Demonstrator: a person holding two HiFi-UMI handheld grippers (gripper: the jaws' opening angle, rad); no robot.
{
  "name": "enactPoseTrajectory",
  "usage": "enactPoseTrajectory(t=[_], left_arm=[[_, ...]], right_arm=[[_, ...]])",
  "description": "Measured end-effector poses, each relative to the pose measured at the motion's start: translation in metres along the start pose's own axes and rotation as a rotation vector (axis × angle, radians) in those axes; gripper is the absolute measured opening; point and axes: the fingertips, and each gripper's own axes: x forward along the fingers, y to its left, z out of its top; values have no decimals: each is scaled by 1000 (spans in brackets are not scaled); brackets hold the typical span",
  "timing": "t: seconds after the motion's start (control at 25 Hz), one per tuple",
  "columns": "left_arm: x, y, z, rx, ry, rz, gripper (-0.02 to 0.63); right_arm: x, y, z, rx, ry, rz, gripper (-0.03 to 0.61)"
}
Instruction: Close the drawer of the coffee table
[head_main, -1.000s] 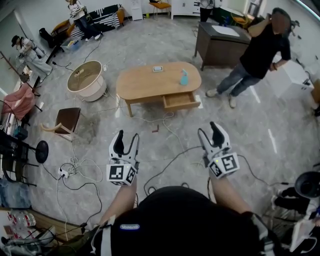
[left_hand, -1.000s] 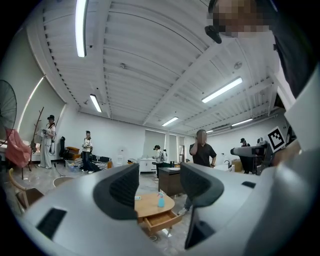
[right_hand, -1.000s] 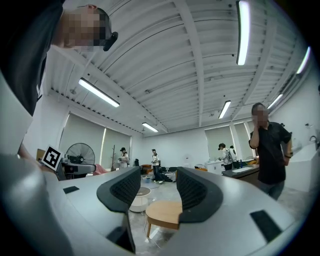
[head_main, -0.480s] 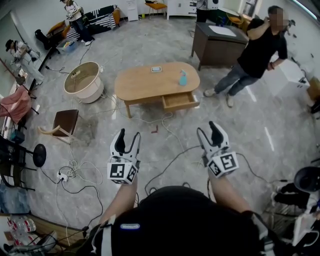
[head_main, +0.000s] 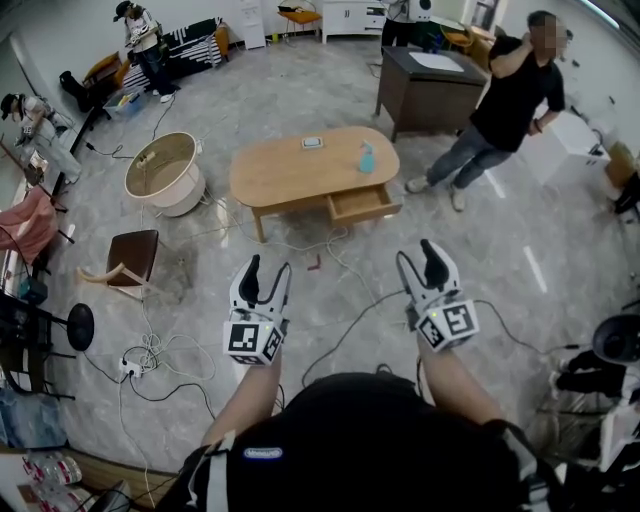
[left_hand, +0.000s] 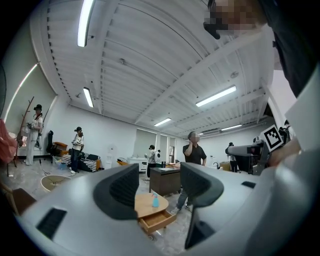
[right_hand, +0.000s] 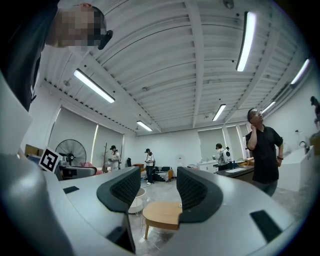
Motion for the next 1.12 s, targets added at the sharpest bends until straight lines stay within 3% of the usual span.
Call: enactPoseTrajectory(t=[0.44, 1.12], left_arm=[[15, 20, -2, -12, 17, -52, 241], [110, 8, 4, 48, -13, -25, 239]], right_arm=[[16, 16, -11, 3, 33, -38, 199], [73, -61, -17, 16, 15, 13, 199]])
